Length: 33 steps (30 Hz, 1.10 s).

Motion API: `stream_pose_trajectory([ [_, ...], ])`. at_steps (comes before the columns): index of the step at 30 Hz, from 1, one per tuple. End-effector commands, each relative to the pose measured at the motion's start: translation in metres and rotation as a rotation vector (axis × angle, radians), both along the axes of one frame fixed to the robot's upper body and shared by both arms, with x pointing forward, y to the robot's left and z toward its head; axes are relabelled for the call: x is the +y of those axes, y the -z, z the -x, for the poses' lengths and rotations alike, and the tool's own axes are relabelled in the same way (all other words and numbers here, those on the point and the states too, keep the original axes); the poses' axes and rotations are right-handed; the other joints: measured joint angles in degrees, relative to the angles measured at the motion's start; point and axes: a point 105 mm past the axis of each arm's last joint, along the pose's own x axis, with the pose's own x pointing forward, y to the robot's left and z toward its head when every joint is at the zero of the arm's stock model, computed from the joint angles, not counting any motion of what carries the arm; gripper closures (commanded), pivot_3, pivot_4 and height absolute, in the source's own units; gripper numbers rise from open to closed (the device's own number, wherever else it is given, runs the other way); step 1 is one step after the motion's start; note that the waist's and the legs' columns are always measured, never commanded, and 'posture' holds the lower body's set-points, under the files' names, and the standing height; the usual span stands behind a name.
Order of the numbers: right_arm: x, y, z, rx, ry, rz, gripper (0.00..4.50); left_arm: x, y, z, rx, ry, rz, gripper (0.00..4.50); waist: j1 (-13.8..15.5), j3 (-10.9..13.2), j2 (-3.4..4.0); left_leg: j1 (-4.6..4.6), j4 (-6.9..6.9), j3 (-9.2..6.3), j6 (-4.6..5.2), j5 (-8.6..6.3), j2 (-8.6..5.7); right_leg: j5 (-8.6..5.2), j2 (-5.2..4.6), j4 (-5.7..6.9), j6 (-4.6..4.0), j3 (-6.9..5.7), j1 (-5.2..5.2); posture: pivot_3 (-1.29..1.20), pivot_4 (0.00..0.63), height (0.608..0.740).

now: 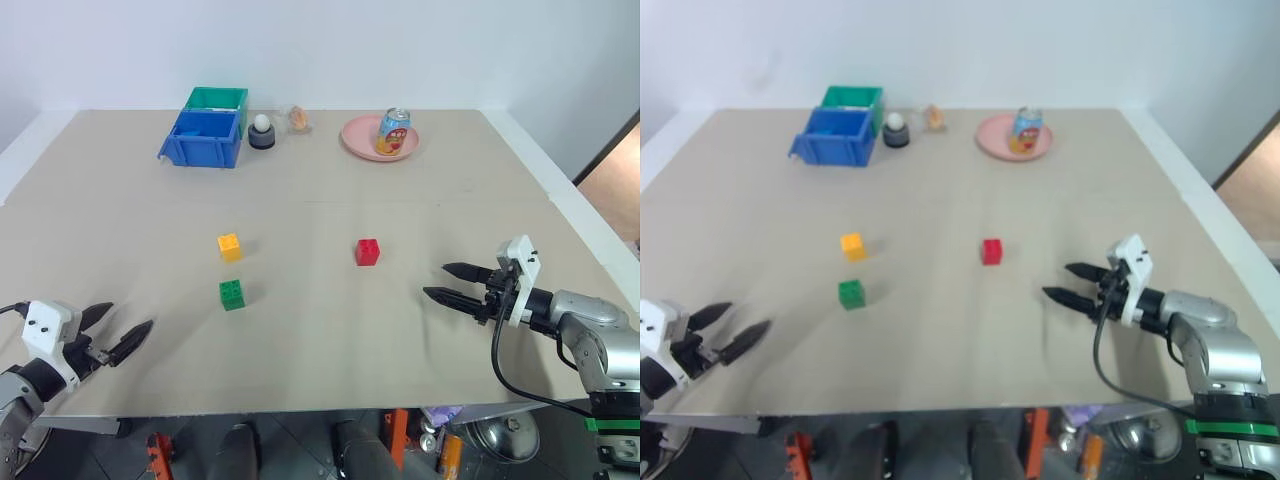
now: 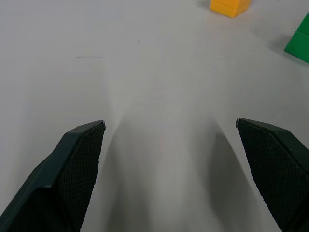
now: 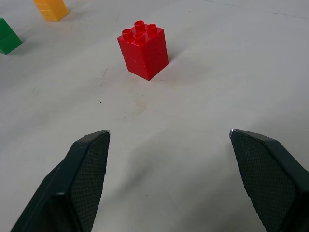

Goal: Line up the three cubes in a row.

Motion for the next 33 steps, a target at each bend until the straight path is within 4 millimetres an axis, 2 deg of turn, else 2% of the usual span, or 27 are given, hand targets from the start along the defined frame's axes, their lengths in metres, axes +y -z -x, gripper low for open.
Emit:
stream_pose_trajectory([
  [1, 0.001, -0.017, -0.01, -0.109, 0.044, 0.027, 0.4, -0.009, -0.02, -0.006, -0.081, 0.109, -0.017, 0.01, 0.0, 0.0, 0.0, 0.0, 0.0, 0.0, 0.0, 0.0, 0.0, 0.0, 0.0, 0.0, 0.0, 0.0, 0.0, 0.0, 0.15, 0.74],
  [5, 0.003, -0.022, -0.031, -0.205, 0.177, 0.042, 0.4, -0.029, -0.055, -0.014, -0.185, 0.316, -0.01, 0.01, 0.0, 0.0, -0.02, -0.01, 0.04, -0.07, -0.01, 0.02, 0.01, 0.13, 0.08, 0.01, -0.06, -0.02, -0.04, 0.0, 0.15, 0.74],
  [7, 0.011, -0.025, -0.029, -0.206, 0.152, 0.017, 0.4, -0.038, -0.068, -0.016, -0.212, 0.376, 0.002, 0.01, 0.0, 0.0, -0.02, 0.0, 0.04, -0.05, -0.01, 0.03, 0.01, 0.17, 0.06, 0.01, -0.06, 0.01, -0.01, 0.0, 0.15, 0.74],
  [10, 0.032, -0.026, -0.019, -0.184, 0.061, -0.011, 0.4, -0.064, -0.09, -0.013, -0.25, 0.531, 0.01, 0.01, 0.0, 0.0, -0.01, 0.0, 0.05, 0.01, 0.01, 0.05, 0.01, 0.14, 0.04, 0.01, -0.01, 0.07, 0.03, 0.0, 0.15, 0.74],
  [14, 0.049, -0.026, -0.013, -0.15, 0.011, -0.046, 0.4, -0.094, -0.105, -0.005, -0.241, 0.706, 0.008, 0.01, 0.0, 0.0, -0.01, -0.07, -0.01, -0.04, 0.0, 0.03, 0.04, 0.04, 0.13, 0.02, 0.09, 0.08, 0.0, 0.0, 0.15, 0.74],
  [17, 0.074, -0.011, -0.005, -0.13, -0.033, -0.003, 0.4, -0.125, -0.108, 0.0, -0.22, 0.887, -0.045, 0.01, 0.0, 0.0, -0.02, -0.03, -0.02, -0.12, 0.0, 0.02, 0.09, 0.02, 0.29, 0.04, 0.08, 0.13, 0.02, 0.0, 0.15, 0.74],
  [20, 0.083, -0.004, -0.004, -0.135, -0.027, 0.031, 0.4, -0.139, -0.107, 0.0, -0.211, 0.962, -0.064, 0.01, 0.0, 0.0, -0.01, -0.01, 0.03, -0.12, 0.01, 0.03, 0.14, 0.08, 0.34, 0.05, 0.04, 0.16, 0.04, 0.0, 0.15, 0.74],
  [26, 0.087, 0.005, -0.015, -0.179, 0.079, 0.11, 0.4, -0.155, -0.106, -0.009, -0.213, 1.011, -0.049, 0.01, 0.0, 0.0, -0.01, -0.02, 0.14, -0.06, 0.02, 0.04, 0.14, 0.13, 0.34, 0.05, 0.08, 0.23, 0.05, 0.0, 0.15, 0.74],
  [33, 0.095, 0.002, -0.019, -0.183, 0.152, 0.04, 0.4, -0.168, -0.102, -0.016, -0.215, 1.05, -0.035, 0.01, 0.0, 0.0, -0.01, -0.05, 0.12, -0.09, 0.02, 0.04, 0.14, 0.13, 0.38, 0.08, 0.09, 0.24, 0.04, 0.0, 0.15, 0.74],
])
